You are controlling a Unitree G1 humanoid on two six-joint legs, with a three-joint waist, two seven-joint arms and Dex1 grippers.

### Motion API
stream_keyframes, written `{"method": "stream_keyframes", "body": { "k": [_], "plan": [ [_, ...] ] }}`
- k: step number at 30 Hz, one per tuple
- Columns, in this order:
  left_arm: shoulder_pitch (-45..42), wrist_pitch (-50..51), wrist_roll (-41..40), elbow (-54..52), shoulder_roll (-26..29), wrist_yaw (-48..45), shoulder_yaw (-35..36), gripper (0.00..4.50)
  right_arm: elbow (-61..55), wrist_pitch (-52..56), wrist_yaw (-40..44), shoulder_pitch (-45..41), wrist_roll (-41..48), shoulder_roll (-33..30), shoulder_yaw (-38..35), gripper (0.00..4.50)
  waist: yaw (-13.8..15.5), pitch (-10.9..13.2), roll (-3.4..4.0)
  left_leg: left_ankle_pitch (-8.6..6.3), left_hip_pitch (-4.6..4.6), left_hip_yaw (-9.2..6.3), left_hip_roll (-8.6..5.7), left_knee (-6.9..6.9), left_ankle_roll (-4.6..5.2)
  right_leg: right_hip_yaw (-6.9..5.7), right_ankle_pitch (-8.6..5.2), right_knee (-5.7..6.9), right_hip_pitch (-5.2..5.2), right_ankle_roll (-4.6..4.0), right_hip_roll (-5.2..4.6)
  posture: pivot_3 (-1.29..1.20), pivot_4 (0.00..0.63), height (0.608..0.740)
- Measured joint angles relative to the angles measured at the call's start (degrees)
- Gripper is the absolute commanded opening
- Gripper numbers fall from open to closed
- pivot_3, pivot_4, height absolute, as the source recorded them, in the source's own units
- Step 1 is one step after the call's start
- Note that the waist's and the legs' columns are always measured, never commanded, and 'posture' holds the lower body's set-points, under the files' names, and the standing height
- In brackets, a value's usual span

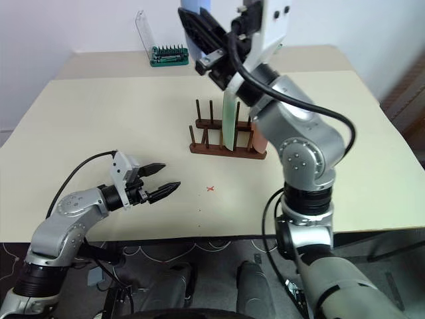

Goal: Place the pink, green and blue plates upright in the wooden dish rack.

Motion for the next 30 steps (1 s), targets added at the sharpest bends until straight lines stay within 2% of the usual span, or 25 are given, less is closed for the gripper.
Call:
{"method": "stream_keyframes", "body": {
  "k": [2,10,30],
  "plan": [
    [0.3,0.0,0.0,-0.1,0.0,0.2,0.1,4.07,-0.6,2.5,-2.3,1.7,1.8,2.3,1.2,0.02,-0.1,0.0,0.00,0.00,0.01,-0.01,0.02,-0.02,0.00,0.00,0.00,0.04,-0.01,0.00,0.01,0.00,0.150,0.740],
    [1.4,0.0,0.0,-0.5,0.2,0.7,0.3,4.07,2.5,9.5,-7.8,6.0,4.0,2.8,-0.7,0.02,-0.4,0.0,0.01,0.00,0.02,0.04,0.02,-0.03,0.00,0.00,0.00,0.08,-0.06,-0.01,0.02,0.00,0.150,0.740],
    [1.4,-0.2,0.0,-0.5,0.6,0.4,0.3,4.07,4.7,13.4,-9.2,6.6,4.6,4.0,-0.2,0.02,-0.3,0.0,0.01,0.00,0.01,0.05,0.02,-0.04,0.01,0.00,0.00,0.08,-0.07,0.00,0.02,0.00,0.150,0.740]
  ]
}}
